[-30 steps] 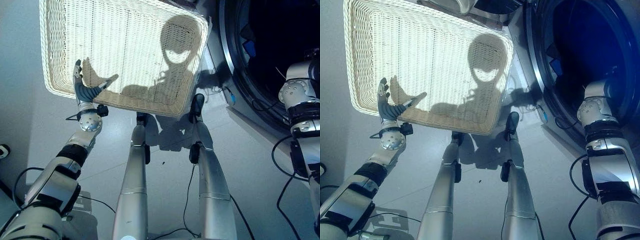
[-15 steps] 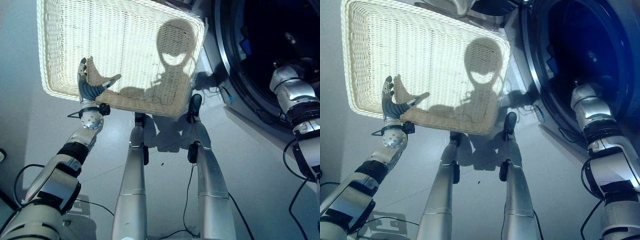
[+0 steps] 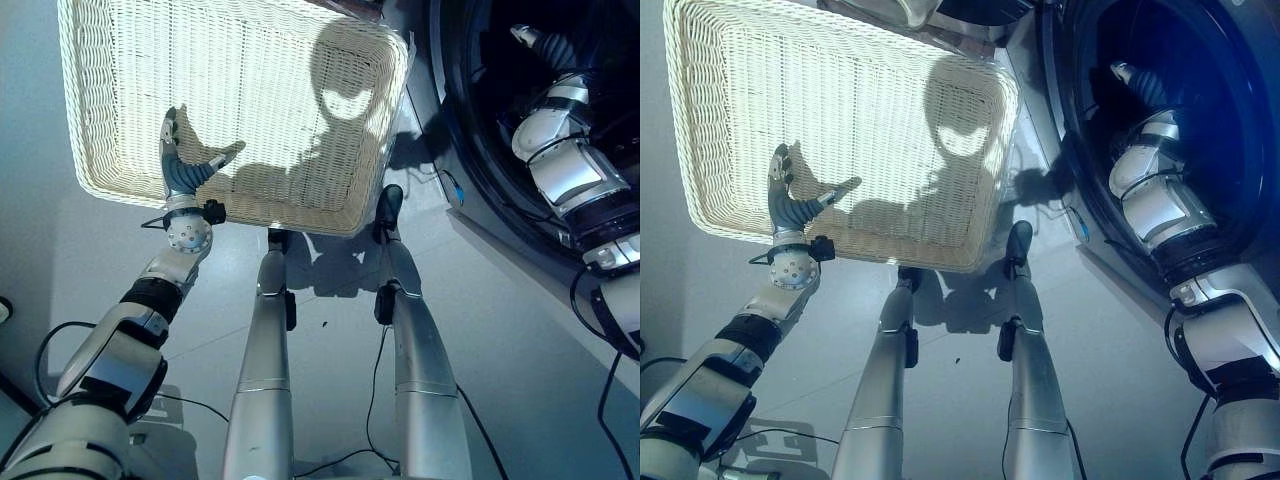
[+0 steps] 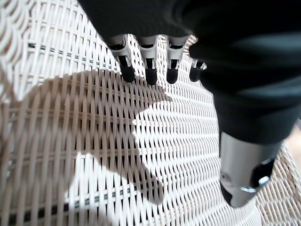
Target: Put the clothes into the washing machine.
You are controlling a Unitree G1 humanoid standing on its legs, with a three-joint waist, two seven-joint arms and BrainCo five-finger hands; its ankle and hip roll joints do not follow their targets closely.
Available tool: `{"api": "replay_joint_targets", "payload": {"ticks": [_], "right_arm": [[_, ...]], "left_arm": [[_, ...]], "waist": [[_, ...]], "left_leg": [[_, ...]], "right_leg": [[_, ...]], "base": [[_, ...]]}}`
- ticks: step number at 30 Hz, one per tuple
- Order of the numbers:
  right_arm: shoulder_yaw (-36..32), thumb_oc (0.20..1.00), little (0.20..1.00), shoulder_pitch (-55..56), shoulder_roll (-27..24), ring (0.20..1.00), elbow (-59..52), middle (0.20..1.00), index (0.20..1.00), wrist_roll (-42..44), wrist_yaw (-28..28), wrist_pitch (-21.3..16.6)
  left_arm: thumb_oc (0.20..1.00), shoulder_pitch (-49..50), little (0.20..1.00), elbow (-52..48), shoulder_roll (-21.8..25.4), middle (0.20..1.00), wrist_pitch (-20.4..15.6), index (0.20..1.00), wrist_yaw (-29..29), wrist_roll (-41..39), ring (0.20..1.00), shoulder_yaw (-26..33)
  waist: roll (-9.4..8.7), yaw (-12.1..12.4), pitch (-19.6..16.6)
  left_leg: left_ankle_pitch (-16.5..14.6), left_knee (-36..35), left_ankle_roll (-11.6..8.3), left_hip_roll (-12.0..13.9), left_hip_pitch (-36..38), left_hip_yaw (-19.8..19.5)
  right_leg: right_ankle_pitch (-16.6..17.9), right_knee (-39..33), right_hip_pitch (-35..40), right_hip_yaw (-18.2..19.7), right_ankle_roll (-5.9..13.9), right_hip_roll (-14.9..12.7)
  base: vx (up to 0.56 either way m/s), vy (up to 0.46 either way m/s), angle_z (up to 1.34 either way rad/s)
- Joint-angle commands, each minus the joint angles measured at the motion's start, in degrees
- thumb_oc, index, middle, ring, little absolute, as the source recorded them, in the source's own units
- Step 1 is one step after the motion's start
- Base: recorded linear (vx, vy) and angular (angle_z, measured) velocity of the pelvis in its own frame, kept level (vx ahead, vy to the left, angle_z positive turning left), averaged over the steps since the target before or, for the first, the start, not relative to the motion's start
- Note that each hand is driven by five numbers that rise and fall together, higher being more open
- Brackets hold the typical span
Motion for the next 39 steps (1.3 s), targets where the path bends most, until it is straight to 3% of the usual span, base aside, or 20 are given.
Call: {"api": "replay_joint_targets", "payload": {"ticks": [1, 7, 13, 24, 25, 27, 29, 31, 35, 39], "right_arm": [[1.19, 1.0, 1.0, 4.7, -3.46, 1.0, -5.92, 1.0, 1.0, -7.61, 4.32, -2.11], [-0.26, 1.0, 1.0, 13.01, 0.64, 1.0, -9.01, 1.0, 1.0, -9.29, 8.89, -7.06], [-1.02, 1.0, 1.0, 20.04, 4.71, 1.0, -9.96, 1.0, 1.0, -9.2, 9.52, -10.16], [-1.54, 1.0, 1.0, 33.65, 11.72, 1.0, -8.44, 1.0, 1.0, -8.05, 10.13, -15.1], [-1.8, 1.0, 1.0, 38.43, 11.97, 1.0, -7.52, 1.0, 1.0, -6.73, 10.73, -16.98], [-2.33, 1.0, 1.0, 40.95, 12.29, 1.0, -7.23, 1.0, 1.0, -5.64, 11.26, -17.87], [-4.03, 1.0, 1.0, 48.29, 13.24, 1.0, -5.82, 1.0, 1.0, -2.5, 13.33, -20.85], [-4.4, 1.0, 1.0, 51.37, 14.46, 1.0, -4.43, 1.0, 1.0, -0.71, 15.15, -21.84], [-6.66, 1.0, 1.0, 59.03, 18.01, 1.0, -0.11, 1.0, 1.0, 5.73, 22.77, -22.31], [-8.1, 1.0, 1.0, 63.17, 19.89, 1.0, 2.99, 1.0, 1.0, 10.95, 26.77, -21.03]], "left_arm": [[1.0, 0.9, 1.0, -2.25, -2.32, 1.0, -0.05, 1.0, 1.63, 3.62, 1.0, 5.04], [1.0, 2.82, 1.0, -3.48, -4.3, 1.0, 1.11, 1.0, 2.66, 5.99, 1.0, 5.5], [1.0, 5.47, 1.0, -4.04, -6.13, 1.0, 1.65, 1.0, 2.69, 6.97, 1.0, 5.75], [1.0, 14.81, 1.0, -3.77, -8.94, 1.0, 3.65, 1.0, -3.73, 10.5, 1.0, 5.7], [1.0, 19.93, 1.0, -3.38, -9.63, 1.0, 3.34, 1.0, -6.06, 10.93, 1.0, 5.8], [1.0, 22.61, 1.0, -3.07, -10.03, 1.0, 2.92, 1.0, -7.1, 11.4, 1.0, 5.94], [1.0, 29.73, 1.0, -2.61, -10.76, 1.0, 2.48, 1.0, -10.99, 10.91, 1.0, 7.01], [1.0, 32.17, 1.0, -1.91, -10.98, 1.0, 3.55, 1.0, -14.55, 9.11, 1.0, 7.52], [1.0, 38.64, 1.0, 0.34, -11.6, 1.0, 5.98, 1.0, -25.3, 6.83, 1.0, 9.9], [1.0, 42.08, 1.0, 0.93, -12.25, 1.0, 10.11, 1.0, -33.11, 4.88, 1.0, 11.6]], "waist": [[1.85, -1.42, -0.93], [1.3, -1.99, -0.93], [1.43, -2.66, -0.93], [1.83, -2.37, -0.93], [2.44, -1.77, -0.93], [2.61, -1.53, -0.93], [2.74, -0.85, -0.93], [2.68, -0.82, -2.0], [2.59, -1.6, -8.86], [2.5, -2.0, -12.58]], "left_leg": [[0.62, -2.87, 5.76, -5.76, 3.04, 2.66], [0.52, -3.24, 6.04, -5.75, 5.45, 3.23], [0.04, -4.41, 6.25, -5.81, 10.83, 4.94], [-1.69, -6.98, 6.79, -5.2, 24.04, 6.03], [-2.09, -8.38, 6.68, -4.96, 29.66, 5.75], [-1.99, -9.4, 6.65, -4.91, 32.77, 5.64], [-2.52, -12.08, 6.12, -4.49, 42.33, 5.93], [-2.6, -13.39, 5.79, -4.24, 45.78, 6.27], [-2.43, -17.6, 4.87, -3.33, 54.42, 8.0], [-2.65, -18.4, 4.91, -3.16, 57.84, 8.83]], "right_leg": [[-6.27, 6.5, 2.93, -3.59, 5.41, 5.4], [-5.94, 6.17, 4.97, -3.19, 5.6, 5.73], [-5.17, 4.25, 9.62, -2.57, 6.06, 5.7], [-5.95, 1.66, 21.36, -1.85, 6.41, 4.42], [-6.89, 1.21, 26.48, -1.67, 6.49, 3.83], [-7.1, 0.65, 29.5, -1.63, 6.49, 3.54], [-8.57, -1.41, 39.51, -1.93, 6.79, 2.66], [-8.95, -2.69, 43.12, -2.02, 6.78, 2.31], [-8.98, -7.58, 52.85, -1.82, 6.67, 1.63], [-8.91, -8.92, 56.72, -1.43, 6.56, 1.48]], "base": [[0.0, 0.0, 0.0], [0.0, 0.0, 0.0], [-0.03, 0.033, -0.01], [-0.02, 0.01, -0.03], [0.0, 0.0, 0.0], [-0.02, 0.005, 0.0], [0.07, 0.033, -0.01], [0.08, 0.029, -0.03], [0.15, 0.044, 0.02], [0.09, 0.025, 0.01]]}}
